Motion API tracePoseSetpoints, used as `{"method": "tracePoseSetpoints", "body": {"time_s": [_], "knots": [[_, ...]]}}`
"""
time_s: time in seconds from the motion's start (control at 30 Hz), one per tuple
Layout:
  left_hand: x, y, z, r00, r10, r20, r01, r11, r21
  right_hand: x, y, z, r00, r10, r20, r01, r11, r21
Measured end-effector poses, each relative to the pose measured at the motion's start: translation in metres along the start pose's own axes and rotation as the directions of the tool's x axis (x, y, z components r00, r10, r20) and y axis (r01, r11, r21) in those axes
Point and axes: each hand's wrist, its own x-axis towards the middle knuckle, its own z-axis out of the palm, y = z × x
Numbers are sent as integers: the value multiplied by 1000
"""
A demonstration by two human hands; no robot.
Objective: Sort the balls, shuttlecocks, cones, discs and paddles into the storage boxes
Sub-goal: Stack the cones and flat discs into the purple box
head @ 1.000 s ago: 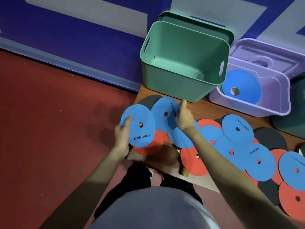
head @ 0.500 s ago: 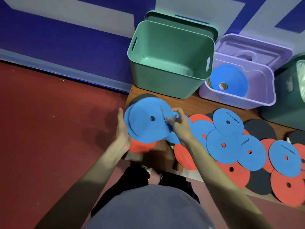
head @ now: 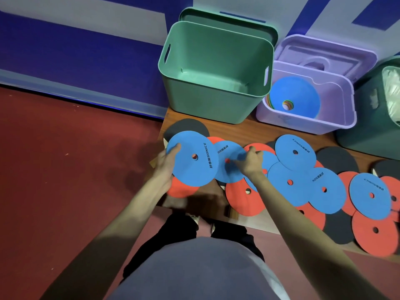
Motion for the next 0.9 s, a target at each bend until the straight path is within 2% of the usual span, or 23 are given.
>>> {"method": "tracePoseSetpoints", "body": {"time_s": [0.07, 0.13, 0.27, 0.37, 0.53, 0.6, 0.67, 0.73, 0.83, 0.9], "knots": [[1, 0, 1, 1000, 14, 7, -14, 999, 51, 1, 3, -1, 998, 60, 15, -58, 995, -77], [1, 0, 3, 1000, 28, 10, -29, 995, 96, 3, 5, 1, 998, 60, 15, -57, 991, -124], [3, 0, 2, 999, 45, 0, -44, 992, 121, 6, 0, 1, 994, 107, -16, -108, 992, -68], [7, 0, 0, 998, 56, 20, -58, 990, 125, 5, 4, -2, 999, -18, -44, 19, 1000, 24], [14, 3, -1, 998, 66, -2, -65, 987, 149, -12, 13, -16, 971, -223, -80, 222, 975, -23], [15, 5, 1, 998, 61, -23, -58, 990, 128, -21, 17, -24, 947, -270, -174, 283, 958, 55], [15, 7, 5, 999, 31, -28, -28, 995, 93, -28, 19, -31, 923, -232, -307, 298, 936, 189], [16, 8, 10, 1000, -25, -13, 26, 999, 48, -34, 19, -39, 909, -173, -378, 319, 874, 366], [13, 12, 22, 994, -99, 40, 97, 994, 39, -44, 15, -52, 949, -77, -307, 267, 718, 643], [12, 13, 33, 981, -163, 104, 158, 986, 48, -53, 10, -60, 974, -82, -213, 215, 638, 739]]}}
